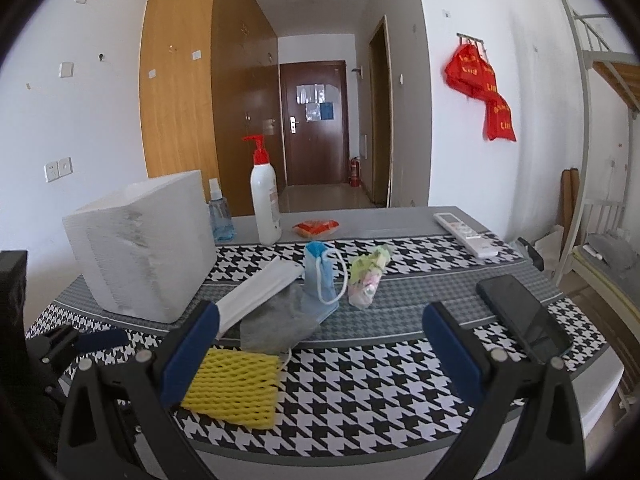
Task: Organize soft objects
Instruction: 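Lower the left tool onto the yellow foam net and close to grasp it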
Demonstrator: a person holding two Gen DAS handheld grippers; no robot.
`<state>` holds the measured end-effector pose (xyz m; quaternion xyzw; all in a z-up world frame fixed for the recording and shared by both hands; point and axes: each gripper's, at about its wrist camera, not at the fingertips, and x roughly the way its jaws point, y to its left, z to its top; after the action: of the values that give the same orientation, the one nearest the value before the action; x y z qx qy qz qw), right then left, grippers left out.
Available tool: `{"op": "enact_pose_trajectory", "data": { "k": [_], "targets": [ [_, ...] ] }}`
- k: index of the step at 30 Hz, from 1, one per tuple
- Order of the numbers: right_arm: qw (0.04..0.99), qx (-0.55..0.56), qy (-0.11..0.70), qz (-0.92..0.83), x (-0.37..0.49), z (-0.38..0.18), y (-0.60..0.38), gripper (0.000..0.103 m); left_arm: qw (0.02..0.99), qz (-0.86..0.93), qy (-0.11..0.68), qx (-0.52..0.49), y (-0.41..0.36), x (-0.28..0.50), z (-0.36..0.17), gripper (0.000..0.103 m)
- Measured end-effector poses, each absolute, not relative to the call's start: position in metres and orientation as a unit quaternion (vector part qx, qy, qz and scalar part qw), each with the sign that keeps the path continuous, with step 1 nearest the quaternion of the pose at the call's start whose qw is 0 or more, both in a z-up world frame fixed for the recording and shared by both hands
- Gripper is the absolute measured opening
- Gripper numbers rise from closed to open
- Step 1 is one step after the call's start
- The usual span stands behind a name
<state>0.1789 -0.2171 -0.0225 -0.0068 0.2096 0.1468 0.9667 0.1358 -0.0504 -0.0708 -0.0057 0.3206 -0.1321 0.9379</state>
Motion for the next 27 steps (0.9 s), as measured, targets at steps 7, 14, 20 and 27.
{"op": "enact_pose_trajectory", "data": {
  "k": [7, 14, 20, 27],
  "targets": [
    [0.965, 0.003, 0.216, 0.147, 0.187, -0.026, -0.223, 0.103, 0.920, -0.168, 0.354, -0.011, -0.055, 0.152, -0.080, 0.096],
    [0.963, 0.005, 0.227, 0.147, 0.194, -0.033, -0.223, 0.103, 0.906, -0.211, 0.365, 0.046, -0.075, 0.151, -0.087, 0.093],
    [0.962, 0.009, 0.229, 0.150, 0.195, -0.036, -0.225, 0.103, 0.893, -0.213, 0.388, 0.080, -0.084, 0.159, -0.098, 0.079],
    [0.962, 0.012, 0.231, 0.147, 0.198, -0.038, -0.227, 0.103, 0.894, -0.198, 0.388, 0.105, -0.085, 0.164, -0.101, 0.067]
  ]
}}
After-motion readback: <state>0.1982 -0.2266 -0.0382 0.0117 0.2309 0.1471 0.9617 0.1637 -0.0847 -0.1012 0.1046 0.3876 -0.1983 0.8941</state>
